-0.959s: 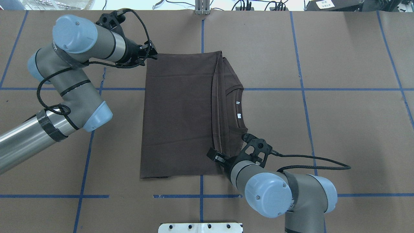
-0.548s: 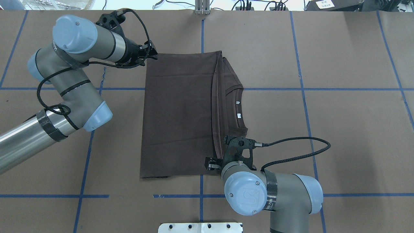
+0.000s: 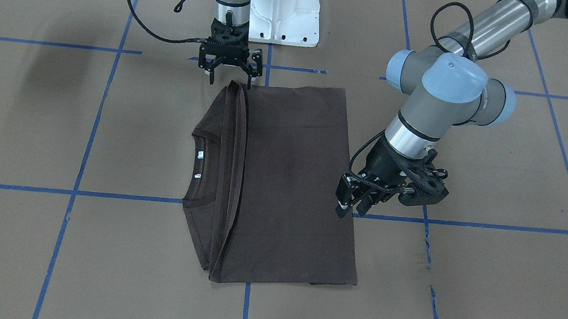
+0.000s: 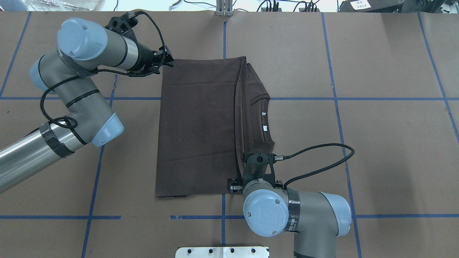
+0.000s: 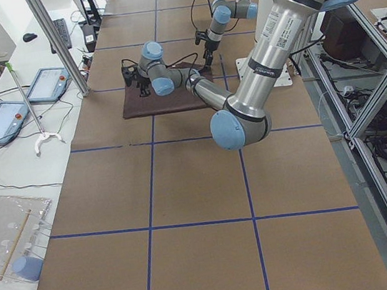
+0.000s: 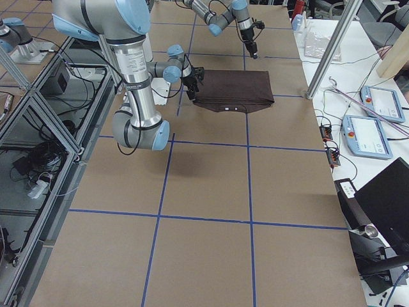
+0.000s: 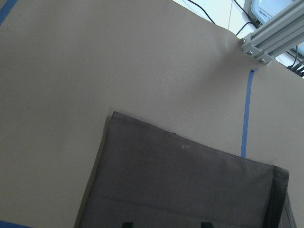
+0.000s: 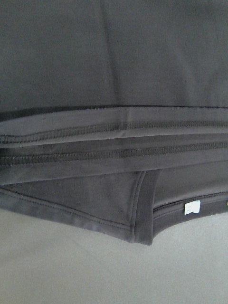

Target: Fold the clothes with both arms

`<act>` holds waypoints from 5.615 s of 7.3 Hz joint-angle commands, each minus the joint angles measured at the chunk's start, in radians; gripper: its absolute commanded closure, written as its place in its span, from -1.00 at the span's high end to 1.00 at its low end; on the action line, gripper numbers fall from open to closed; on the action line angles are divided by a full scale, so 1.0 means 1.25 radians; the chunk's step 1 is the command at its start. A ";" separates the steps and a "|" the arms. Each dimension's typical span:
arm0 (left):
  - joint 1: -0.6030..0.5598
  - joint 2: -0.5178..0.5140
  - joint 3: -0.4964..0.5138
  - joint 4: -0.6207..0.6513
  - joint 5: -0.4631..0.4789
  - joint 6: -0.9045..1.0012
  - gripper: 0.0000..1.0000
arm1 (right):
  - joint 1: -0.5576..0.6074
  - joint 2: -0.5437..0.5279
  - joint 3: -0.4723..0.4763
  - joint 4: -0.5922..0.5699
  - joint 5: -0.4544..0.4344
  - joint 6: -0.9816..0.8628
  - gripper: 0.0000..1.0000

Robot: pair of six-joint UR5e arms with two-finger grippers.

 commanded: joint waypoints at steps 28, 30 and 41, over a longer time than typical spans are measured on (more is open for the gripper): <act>-0.002 0.066 -0.020 0.012 -0.089 -0.022 0.53 | 0.025 -0.044 -0.016 0.098 0.126 0.384 -1.00; -0.002 0.066 -0.024 0.012 -0.089 -0.022 0.53 | 0.032 -0.033 -0.016 0.098 0.130 0.384 -1.00; 0.328 0.278 -0.351 0.028 0.088 -0.209 0.99 | 0.041 -0.088 0.089 0.075 0.175 0.399 -1.00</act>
